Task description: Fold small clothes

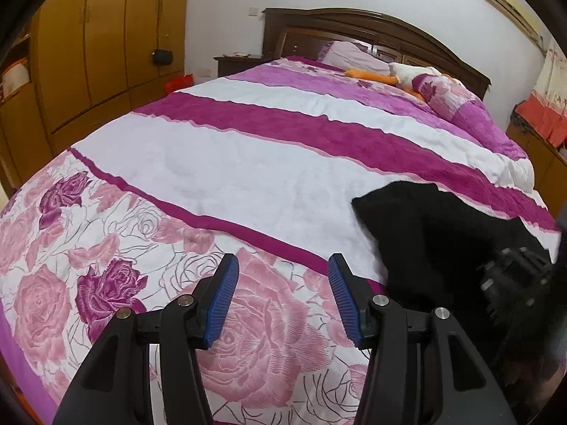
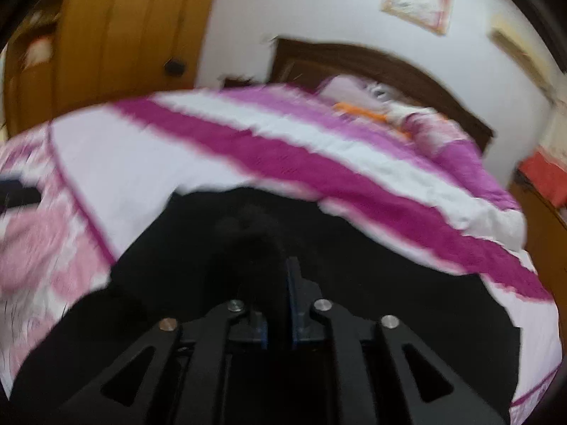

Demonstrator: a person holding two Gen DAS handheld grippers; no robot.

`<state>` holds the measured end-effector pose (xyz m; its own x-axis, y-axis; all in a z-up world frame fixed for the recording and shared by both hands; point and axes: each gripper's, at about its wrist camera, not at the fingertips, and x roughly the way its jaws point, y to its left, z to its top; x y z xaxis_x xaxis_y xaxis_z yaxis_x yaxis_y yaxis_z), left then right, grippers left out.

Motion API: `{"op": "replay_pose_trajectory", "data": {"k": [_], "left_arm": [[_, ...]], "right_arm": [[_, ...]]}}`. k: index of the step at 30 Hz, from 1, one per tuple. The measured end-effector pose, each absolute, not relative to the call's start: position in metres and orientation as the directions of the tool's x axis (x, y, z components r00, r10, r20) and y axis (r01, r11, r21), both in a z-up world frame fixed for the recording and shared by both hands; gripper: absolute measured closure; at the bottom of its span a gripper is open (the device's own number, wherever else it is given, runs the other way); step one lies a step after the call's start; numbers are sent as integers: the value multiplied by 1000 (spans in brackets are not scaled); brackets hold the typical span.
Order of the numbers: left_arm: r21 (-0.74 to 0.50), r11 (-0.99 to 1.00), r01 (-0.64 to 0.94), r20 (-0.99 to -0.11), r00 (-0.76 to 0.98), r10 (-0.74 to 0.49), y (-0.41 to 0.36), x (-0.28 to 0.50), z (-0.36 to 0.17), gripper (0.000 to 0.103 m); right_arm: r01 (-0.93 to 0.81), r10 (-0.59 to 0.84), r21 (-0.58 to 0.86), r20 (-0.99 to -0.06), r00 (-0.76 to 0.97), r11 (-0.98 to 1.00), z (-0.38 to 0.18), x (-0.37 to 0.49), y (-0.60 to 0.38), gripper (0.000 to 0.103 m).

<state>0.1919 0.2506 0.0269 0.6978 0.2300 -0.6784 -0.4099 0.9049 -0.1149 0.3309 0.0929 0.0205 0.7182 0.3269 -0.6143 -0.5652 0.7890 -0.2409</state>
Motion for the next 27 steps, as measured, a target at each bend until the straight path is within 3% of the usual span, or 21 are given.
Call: {"op": "replay_pose_trajectory", "data": {"k": [2, 7, 11, 15, 17, 20, 22, 27], "left_arm": [[-110, 909, -403, -679, 698, 227, 249, 194, 26, 68], [-168, 903, -396, -676, 713, 187, 246, 196, 29, 68], [-142, 917, -373, -676, 713, 185, 234, 198, 29, 68], [-140, 917, -373, -684, 706, 183, 231, 202, 25, 68], [-143, 917, -372, -692, 701, 176, 229, 206, 22, 68], [-136, 917, -374, -697, 694, 180, 224, 212, 20, 68], [-131, 918, -374, -699, 692, 182, 221, 214, 18, 68], [-74, 936, -344, -716, 671, 190, 204, 223, 8, 68]], "right_arm": [[-602, 350, -220, -643, 681, 768, 17, 324, 99, 82], [-640, 490, -27, -619, 614, 768, 38, 298, 70, 48], [-575, 457, 3, -611, 646, 818, 49, 293, 7, 47], [-380, 224, -141, -605, 764, 914, 48, 305, -82, 48], [-253, 107, -152, -619, 778, 955, 47, 319, -127, 50], [-125, 78, -23, -666, 742, 992, 37, 340, -189, 64], [-129, 112, 26, -680, 724, 991, 28, 345, -205, 99], [-117, 141, 81, -678, 721, 990, -7, 343, -221, 101]]}}
